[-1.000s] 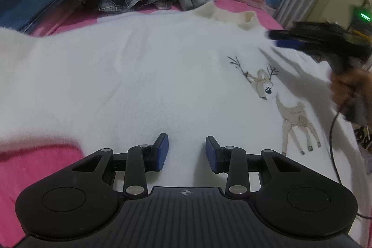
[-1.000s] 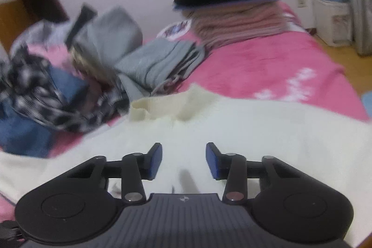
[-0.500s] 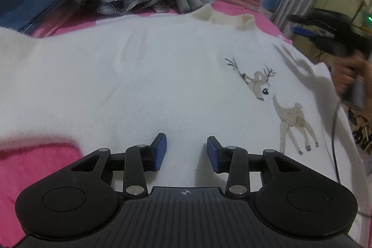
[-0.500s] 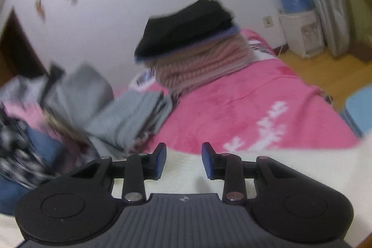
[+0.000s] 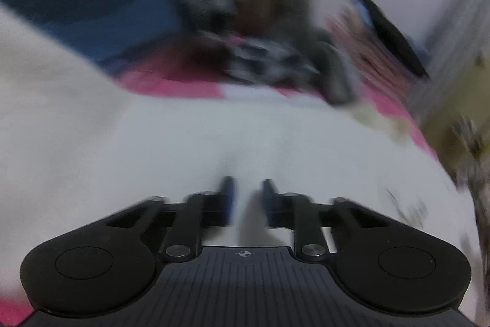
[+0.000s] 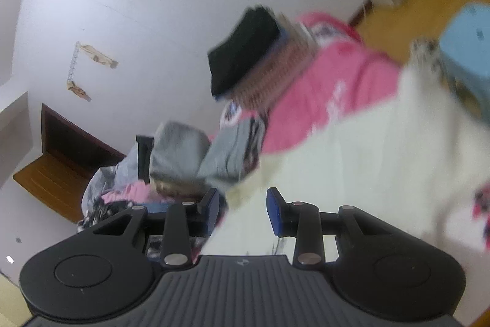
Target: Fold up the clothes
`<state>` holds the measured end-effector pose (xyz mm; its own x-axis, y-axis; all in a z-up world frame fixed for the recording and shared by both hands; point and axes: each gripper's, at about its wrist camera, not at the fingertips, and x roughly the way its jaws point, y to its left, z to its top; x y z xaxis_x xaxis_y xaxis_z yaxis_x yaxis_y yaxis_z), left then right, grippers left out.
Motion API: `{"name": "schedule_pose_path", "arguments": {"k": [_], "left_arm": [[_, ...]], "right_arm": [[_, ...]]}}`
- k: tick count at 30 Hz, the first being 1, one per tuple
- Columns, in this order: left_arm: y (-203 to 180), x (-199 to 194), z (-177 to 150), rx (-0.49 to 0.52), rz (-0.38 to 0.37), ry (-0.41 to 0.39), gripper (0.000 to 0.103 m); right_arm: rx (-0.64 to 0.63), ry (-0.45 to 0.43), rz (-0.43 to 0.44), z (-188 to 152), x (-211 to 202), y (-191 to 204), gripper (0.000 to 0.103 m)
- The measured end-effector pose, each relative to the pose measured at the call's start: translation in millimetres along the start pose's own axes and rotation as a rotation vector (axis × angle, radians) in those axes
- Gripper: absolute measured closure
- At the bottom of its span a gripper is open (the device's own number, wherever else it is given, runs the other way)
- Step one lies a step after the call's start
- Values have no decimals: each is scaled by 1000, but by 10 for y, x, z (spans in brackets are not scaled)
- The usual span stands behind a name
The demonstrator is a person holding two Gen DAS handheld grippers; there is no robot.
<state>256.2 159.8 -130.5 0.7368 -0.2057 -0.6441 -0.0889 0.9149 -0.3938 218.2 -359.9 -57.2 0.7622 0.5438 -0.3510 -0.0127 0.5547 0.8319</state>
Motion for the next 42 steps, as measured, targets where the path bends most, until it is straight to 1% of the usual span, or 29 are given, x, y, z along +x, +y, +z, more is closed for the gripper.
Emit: {"name": "schedule_pose_path", "arguments": {"k": [1, 3, 5, 6, 7, 8, 10, 11, 12, 15, 19, 20, 21, 22, 25, 27, 29, 30, 32, 33, 36, 38, 40, 42], "left_arm": [[81, 26, 56, -27, 17, -10, 97], [136, 29, 145, -42, 55, -40, 98], [91, 29, 207, -17, 87, -49, 98], [8, 3, 199, 18, 85, -52, 98], [-78, -22, 189, 54, 81, -55, 91], [-186, -39, 165, 111, 61, -64, 84], [-406, -43, 115, 220, 24, -69, 82], [-491, -11, 92, 258, 19, -62, 82], [-550, 63, 92, 272, 19, -49, 82], [-520, 363, 146, 226, 37, -1, 81], [-571, 586, 305, 258, 69, -31, 80], [-585, 603, 361, 252, 87, -42, 80], [-575, 581, 419, 224, 98, -49, 80], [-565, 551, 474, 196, 107, -56, 80], [-521, 189, 517, 131, 82, -42, 78], [-505, -97, 376, 158, 78, -8, 74], [-474, -356, 202, 194, 85, 19, 73], [-433, -426, 116, 211, 105, 19, 73], [-362, -429, 12, 245, 141, 10, 73], [-331, -369, -4, 257, 161, 17, 73], [-194, -86, 75, 186, 188, 33, 73], [-211, 59, 169, 191, 207, -12, 73], [-245, 192, 275, 196, 230, -39, 73], [-260, 309, 387, 181, 248, -63, 73]], "right_arm": [[-2, 10, -5, -49, -12, -5, 66], [0, 27, -16, -100, -4, -27, 66], [11, 40, -24, -127, -2, -56, 66], [15, 41, -23, -150, -20, -65, 66], [15, 42, -22, -159, -28, -68, 66], [15, 43, -21, -162, -32, -70, 66], [8, 54, -15, -179, -15, -71, 66], [4, 62, -15, -181, 1, -62, 66], [2, 70, -16, -189, 22, -62, 66], [12, 96, -18, -230, 95, -87, 66], [23, 123, -28, -286, 164, -139, 66], [28, 126, -31, -294, 176, -159, 66], [35, 128, -35, -301, 187, -181, 66], [41, 130, -39, -308, 198, -202, 66], [59, 132, -32, -327, 237, -254, 66], [62, 139, -23, -341, 264, -272, 66], [64, 149, -18, -356, 300, -296, 66], [65, 155, -16, -364, 318, -308, 66], [70, 164, -19, -380, 366, -327, 66], [73, 168, -21, -388, 390, -336, 66], [73, 181, -22, -410, 448, -337, 66], [69, 187, -22, -427, 466, -321, 66], [69, 187, -25, -434, 452, -321, 66], [74, 182, -33, -442, 429, -325, 66]]}}
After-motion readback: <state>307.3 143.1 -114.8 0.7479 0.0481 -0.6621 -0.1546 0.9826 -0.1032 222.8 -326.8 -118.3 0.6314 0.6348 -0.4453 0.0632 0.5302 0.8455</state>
